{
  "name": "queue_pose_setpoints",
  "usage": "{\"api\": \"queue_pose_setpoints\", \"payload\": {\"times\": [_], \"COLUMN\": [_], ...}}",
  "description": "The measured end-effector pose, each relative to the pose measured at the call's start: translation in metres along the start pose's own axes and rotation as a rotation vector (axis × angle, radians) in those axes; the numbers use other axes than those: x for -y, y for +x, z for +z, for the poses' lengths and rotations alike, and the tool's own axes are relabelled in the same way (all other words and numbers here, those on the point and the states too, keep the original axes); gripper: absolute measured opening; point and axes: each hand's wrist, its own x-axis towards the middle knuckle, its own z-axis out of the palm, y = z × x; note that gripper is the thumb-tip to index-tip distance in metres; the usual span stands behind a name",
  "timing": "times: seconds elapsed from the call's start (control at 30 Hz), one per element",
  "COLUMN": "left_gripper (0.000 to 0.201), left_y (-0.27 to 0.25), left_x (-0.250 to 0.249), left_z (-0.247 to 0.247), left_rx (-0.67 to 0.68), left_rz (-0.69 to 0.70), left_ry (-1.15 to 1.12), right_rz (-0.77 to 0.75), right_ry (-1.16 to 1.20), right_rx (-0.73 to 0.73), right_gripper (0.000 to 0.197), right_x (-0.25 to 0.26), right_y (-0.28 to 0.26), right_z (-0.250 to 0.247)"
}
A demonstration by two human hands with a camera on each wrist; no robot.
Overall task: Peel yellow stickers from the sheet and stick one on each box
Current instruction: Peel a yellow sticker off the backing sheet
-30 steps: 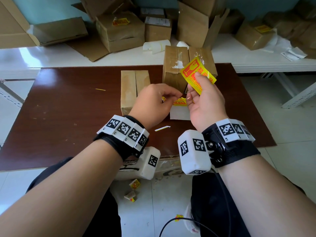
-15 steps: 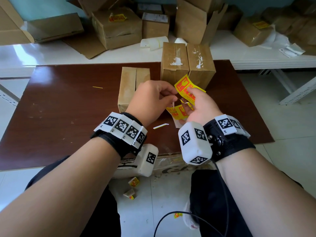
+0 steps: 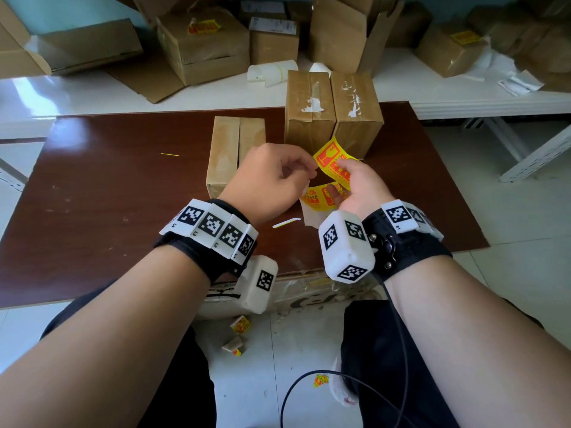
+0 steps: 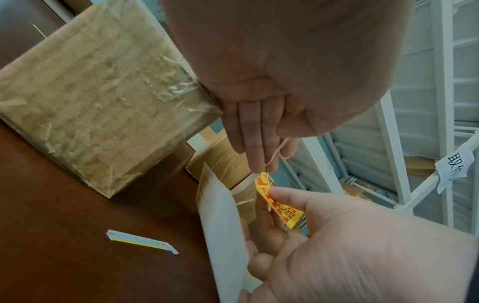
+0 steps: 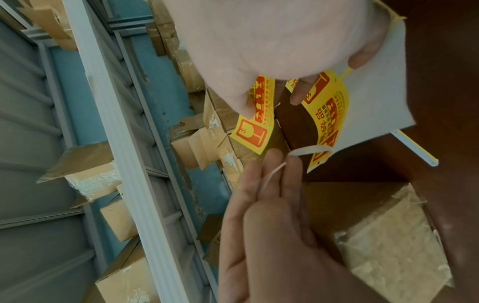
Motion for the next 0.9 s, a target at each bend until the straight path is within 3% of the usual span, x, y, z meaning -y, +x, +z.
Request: {"api": "queue_pose_setpoints", "payload": {"times": [0.33,0.43,0.53,0.7,0.9], "left_gripper": [0.024,0.023,0.024,0.061,0.082], "left_y": [0.001,0.002,0.003,-0.001,-0.011], "left_x": [0.000,-0.002,0.001,0.016,0.027], "left_z": [-0.004,-0.008,-0.019,-0.047,-0.063], "left_rx": [-0.208,-0.298,-0.365,-0.251,-0.172], "left_rz": [0.065,0.017,-0.071,-0.360,-0.460], "left_ry": [0.082,0.120,0.294,0.498,0.306], "right_rz": [0.045,0.046,0.024,0.036,-0.043], "right_ry": [0.017,0.032,0.053,0.053,0.016], "right_rx": [0.018,0.030,0.023,0.117,0.307], "right_gripper": [0.022,0.024,0.037,0.036,0.033], "right_x": [0.010,0.014,0.016,0.012,0.002], "right_y": [-0.002,-0.005,-0.007,-0.017,-0.018], "right_z": [-0.005,-0.007,-0.008,-0.005,0.009]}}
